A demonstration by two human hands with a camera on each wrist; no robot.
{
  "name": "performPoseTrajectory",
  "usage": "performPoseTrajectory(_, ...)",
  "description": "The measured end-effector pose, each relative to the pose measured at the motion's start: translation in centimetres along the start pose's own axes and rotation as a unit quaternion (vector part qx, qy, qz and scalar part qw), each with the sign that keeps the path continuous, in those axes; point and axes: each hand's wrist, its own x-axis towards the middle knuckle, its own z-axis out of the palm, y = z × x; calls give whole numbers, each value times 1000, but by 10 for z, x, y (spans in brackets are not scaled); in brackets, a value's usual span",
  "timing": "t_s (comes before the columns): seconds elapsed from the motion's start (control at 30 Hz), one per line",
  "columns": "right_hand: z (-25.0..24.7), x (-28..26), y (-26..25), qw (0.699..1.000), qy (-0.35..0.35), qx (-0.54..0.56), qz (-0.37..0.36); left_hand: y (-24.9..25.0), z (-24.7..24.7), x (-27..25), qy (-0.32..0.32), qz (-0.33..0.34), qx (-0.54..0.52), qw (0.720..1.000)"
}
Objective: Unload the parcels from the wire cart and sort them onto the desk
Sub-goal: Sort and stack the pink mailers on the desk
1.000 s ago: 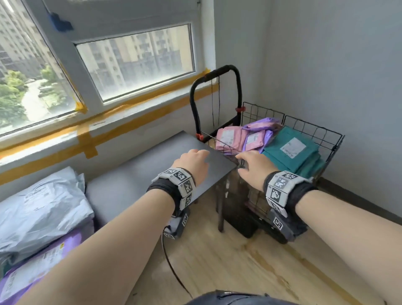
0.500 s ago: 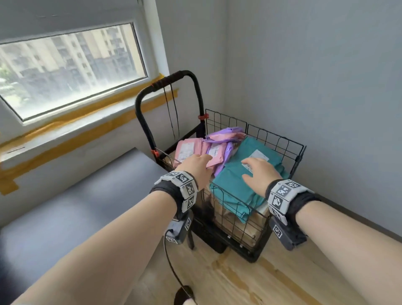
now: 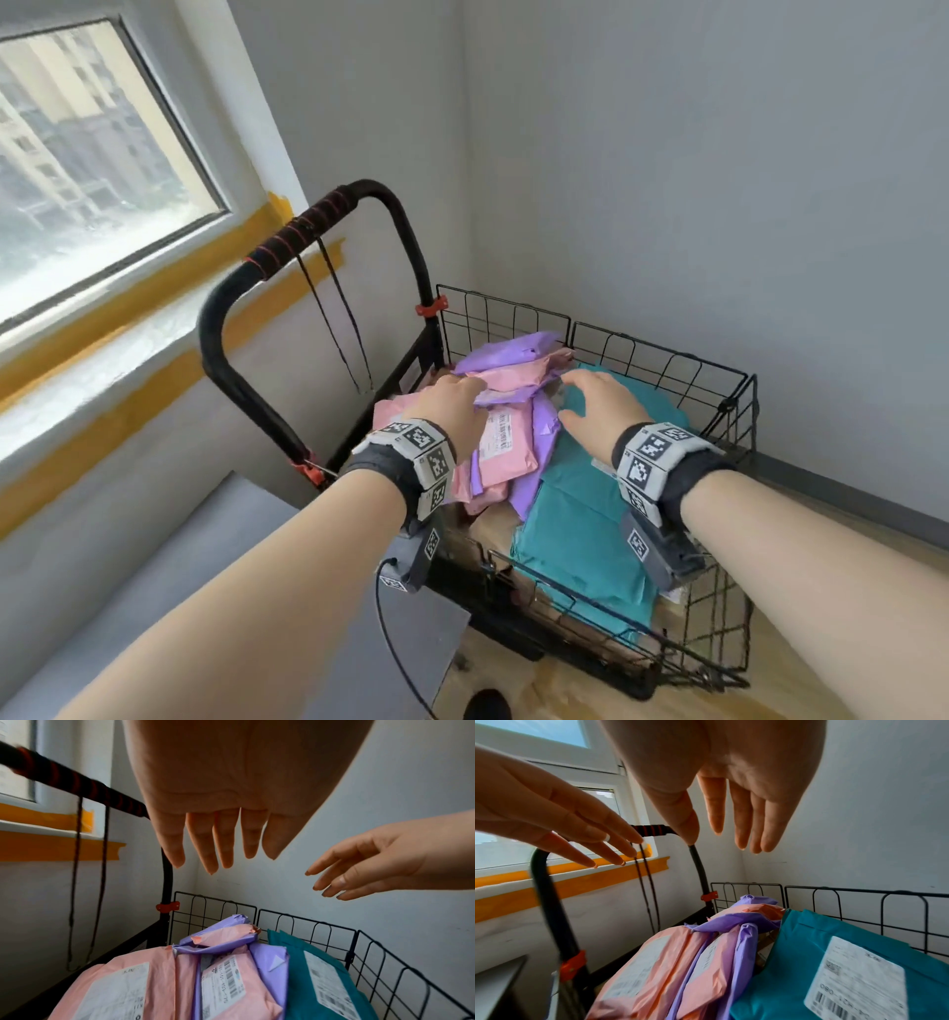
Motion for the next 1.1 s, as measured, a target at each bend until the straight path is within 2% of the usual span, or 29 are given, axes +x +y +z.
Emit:
performPoseTrajectory(0.23,7,84,4,1000,-4,-1,29,-19,9,80,-60,7,3,998)
performPoseTrajectory(0.4,20,152,17,999,-20,-1,42,-28,29,133,-92,-14,-6,996)
performPoseTrajectory(0.53,43,204,31,998,-54,-16,41,-38,53,175,-116,-55,-32,991)
performPoseTrajectory(0.7,73,258,41,993,-93,-67,12,-47,85,223,-126,-141,-65,980)
performPoseTrajectory(0.87,84,284,48,977,-167,-133,10,-43,109,254,-172,-185,-89,964)
performPoseTrajectory(1.1,78,280,57,979,-150,-138,-1,-42,112,257,-172,-200,-89,961)
